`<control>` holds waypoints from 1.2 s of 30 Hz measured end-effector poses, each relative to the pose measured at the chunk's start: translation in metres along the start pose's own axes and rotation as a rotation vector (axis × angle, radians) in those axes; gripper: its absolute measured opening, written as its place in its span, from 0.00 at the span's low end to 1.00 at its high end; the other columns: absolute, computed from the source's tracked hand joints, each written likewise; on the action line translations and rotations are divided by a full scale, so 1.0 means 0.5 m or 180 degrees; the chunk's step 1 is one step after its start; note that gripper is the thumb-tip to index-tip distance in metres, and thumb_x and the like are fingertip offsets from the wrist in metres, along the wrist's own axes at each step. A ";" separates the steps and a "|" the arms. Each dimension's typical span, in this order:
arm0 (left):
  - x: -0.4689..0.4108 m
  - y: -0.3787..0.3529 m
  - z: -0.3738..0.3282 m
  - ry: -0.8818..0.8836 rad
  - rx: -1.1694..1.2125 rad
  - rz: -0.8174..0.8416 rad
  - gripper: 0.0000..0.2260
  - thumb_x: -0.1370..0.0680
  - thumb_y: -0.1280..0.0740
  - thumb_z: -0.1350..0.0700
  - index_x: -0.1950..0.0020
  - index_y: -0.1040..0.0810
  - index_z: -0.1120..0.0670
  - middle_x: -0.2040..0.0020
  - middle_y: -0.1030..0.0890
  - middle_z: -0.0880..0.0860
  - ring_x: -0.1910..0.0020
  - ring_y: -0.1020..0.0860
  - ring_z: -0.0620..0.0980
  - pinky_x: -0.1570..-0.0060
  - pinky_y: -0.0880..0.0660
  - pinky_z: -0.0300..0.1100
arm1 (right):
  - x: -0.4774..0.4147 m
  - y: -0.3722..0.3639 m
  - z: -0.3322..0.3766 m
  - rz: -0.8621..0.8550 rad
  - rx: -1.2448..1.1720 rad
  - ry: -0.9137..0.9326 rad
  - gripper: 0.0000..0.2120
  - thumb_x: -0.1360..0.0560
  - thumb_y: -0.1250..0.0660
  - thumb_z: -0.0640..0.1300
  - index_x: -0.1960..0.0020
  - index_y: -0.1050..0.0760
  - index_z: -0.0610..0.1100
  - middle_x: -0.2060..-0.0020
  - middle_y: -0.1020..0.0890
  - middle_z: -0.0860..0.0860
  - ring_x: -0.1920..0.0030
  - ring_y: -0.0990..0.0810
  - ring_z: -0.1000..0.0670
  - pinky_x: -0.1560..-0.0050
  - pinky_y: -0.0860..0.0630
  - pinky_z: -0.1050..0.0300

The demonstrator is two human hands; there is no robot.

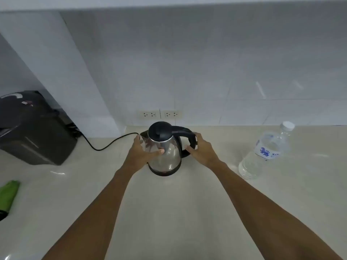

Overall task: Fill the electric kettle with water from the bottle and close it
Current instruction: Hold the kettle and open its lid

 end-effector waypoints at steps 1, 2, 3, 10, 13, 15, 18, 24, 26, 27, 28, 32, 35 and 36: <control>-0.004 -0.001 -0.003 -0.0090 0.0048 -0.0032 0.43 0.32 0.15 0.46 0.24 0.35 0.47 0.28 0.27 0.45 0.25 0.30 0.49 0.33 0.29 0.46 | -0.007 -0.001 -0.002 -0.0116 -0.0026 0.0050 0.25 0.20 0.33 0.47 0.26 0.36 0.46 0.45 0.18 0.46 0.40 0.21 0.44 0.47 0.27 0.56; -0.008 -0.002 -0.008 -0.0170 0.0047 -0.0065 0.38 0.31 0.15 0.47 0.28 0.33 0.45 0.32 0.26 0.41 0.28 0.28 0.47 0.36 0.30 0.43 | -0.011 0.004 -0.001 -0.0228 0.0015 0.0051 0.22 0.19 0.34 0.47 0.28 0.34 0.45 0.46 0.18 0.45 0.43 0.19 0.44 0.49 0.26 0.55; -0.010 -0.002 -0.002 -0.0167 -0.0004 -0.0082 0.37 0.32 0.15 0.48 0.30 0.33 0.44 0.34 0.25 0.40 0.30 0.26 0.46 0.38 0.30 0.41 | -0.015 0.003 -0.004 -0.0304 0.0076 0.0063 0.19 0.19 0.35 0.47 0.30 0.32 0.45 0.47 0.17 0.45 0.45 0.19 0.43 0.50 0.24 0.54; -0.013 -0.006 -0.001 -0.0280 0.0048 -0.0315 0.38 0.34 0.13 0.48 0.29 0.28 0.47 0.35 0.21 0.40 0.33 0.22 0.43 0.45 0.27 0.34 | -0.020 0.006 0.001 -0.0420 0.0410 0.0189 0.14 0.18 0.36 0.47 0.35 0.29 0.42 0.52 0.17 0.44 0.53 0.19 0.43 0.57 0.26 0.54; -0.010 -0.002 -0.004 -0.0347 0.0072 -0.0366 0.38 0.35 0.13 0.48 0.30 0.27 0.48 0.35 0.20 0.42 0.32 0.22 0.45 0.44 0.27 0.35 | -0.015 0.010 0.013 -0.0492 0.0467 0.0220 0.14 0.18 0.36 0.47 0.36 0.29 0.41 0.53 0.17 0.43 0.53 0.19 0.41 0.56 0.24 0.51; -0.003 0.003 -0.013 -0.0421 0.0093 -0.0375 0.38 0.35 0.13 0.48 0.29 0.26 0.47 0.34 0.20 0.41 0.33 0.22 0.45 0.44 0.27 0.35 | -0.007 0.015 0.023 -0.0564 0.0503 0.0249 0.13 0.18 0.36 0.47 0.36 0.28 0.41 0.53 0.17 0.43 0.52 0.19 0.41 0.55 0.24 0.50; 0.020 0.014 -0.030 -0.0564 0.0116 -0.0384 0.39 0.35 0.13 0.48 0.28 0.27 0.47 0.35 0.20 0.40 0.33 0.22 0.44 0.40 0.27 0.38 | 0.015 0.024 0.041 -0.0630 0.0533 0.0268 0.14 0.18 0.36 0.46 0.36 0.28 0.40 0.52 0.16 0.43 0.51 0.19 0.41 0.56 0.28 0.53; 0.090 0.039 -0.034 -0.0702 0.0093 -0.0272 0.41 0.35 0.13 0.46 0.26 0.28 0.46 0.34 0.21 0.40 0.31 0.23 0.46 0.33 0.26 0.45 | 0.108 0.026 0.069 -0.0753 0.0581 0.0230 0.13 0.18 0.36 0.47 0.37 0.28 0.41 0.53 0.17 0.44 0.55 0.21 0.43 0.57 0.30 0.54; 0.121 0.044 -0.026 -0.0732 0.0062 -0.0226 0.41 0.35 0.14 0.44 0.27 0.28 0.46 0.32 0.21 0.42 0.30 0.23 0.46 0.32 0.26 0.46 | 0.149 0.020 0.073 -0.0791 0.0603 0.0205 0.13 0.18 0.37 0.47 0.37 0.29 0.42 0.53 0.17 0.44 0.54 0.20 0.43 0.57 0.28 0.53; 0.137 0.045 -0.019 -0.0744 0.0048 -0.0204 0.41 0.36 0.14 0.43 0.27 0.28 0.46 0.31 0.21 0.43 0.30 0.24 0.46 0.32 0.27 0.46 | 0.170 0.017 0.075 -0.0802 0.0629 0.0177 0.13 0.18 0.37 0.47 0.37 0.29 0.42 0.53 0.17 0.44 0.54 0.20 0.42 0.56 0.27 0.52; 0.155 0.046 -0.012 -0.0740 0.0045 -0.0183 0.42 0.36 0.14 0.43 0.27 0.28 0.46 0.31 0.21 0.44 0.30 0.24 0.46 0.31 0.27 0.47 | 0.191 0.013 0.076 -0.0809 0.0646 0.0145 0.13 0.18 0.37 0.48 0.37 0.29 0.42 0.54 0.17 0.44 0.54 0.21 0.43 0.55 0.27 0.51; 0.226 0.047 0.025 -0.0676 0.0088 -0.0117 0.41 0.35 0.14 0.45 0.27 0.28 0.48 0.33 0.20 0.44 0.31 0.24 0.46 0.33 0.27 0.44 | 0.275 -0.012 0.074 -0.0825 0.0683 0.0080 0.12 0.17 0.37 0.47 0.38 0.29 0.42 0.55 0.18 0.45 0.56 0.21 0.43 0.56 0.26 0.51; 0.269 0.044 0.058 -0.0629 0.0104 -0.0038 0.41 0.35 0.13 0.44 0.26 0.28 0.47 0.33 0.20 0.44 0.31 0.23 0.46 0.30 0.26 0.48 | 0.333 -0.036 0.065 -0.0812 0.0673 -0.0044 0.11 0.17 0.38 0.47 0.38 0.29 0.42 0.55 0.18 0.45 0.54 0.21 0.42 0.55 0.25 0.49; 0.283 0.043 0.070 -0.0611 0.0095 -0.0018 0.42 0.35 0.13 0.44 0.26 0.28 0.47 0.32 0.20 0.44 0.31 0.23 0.47 0.30 0.26 0.48 | 0.351 -0.045 0.060 -0.0798 0.0669 -0.0087 0.11 0.17 0.38 0.47 0.38 0.29 0.43 0.55 0.18 0.45 0.53 0.20 0.41 0.53 0.24 0.48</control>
Point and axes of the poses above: each hand's wrist, its own x-axis away from the middle knuckle, its own y-axis out of the back of the hand, z = x × y, the point moved 3 cm from there along -x, towards the middle knuckle
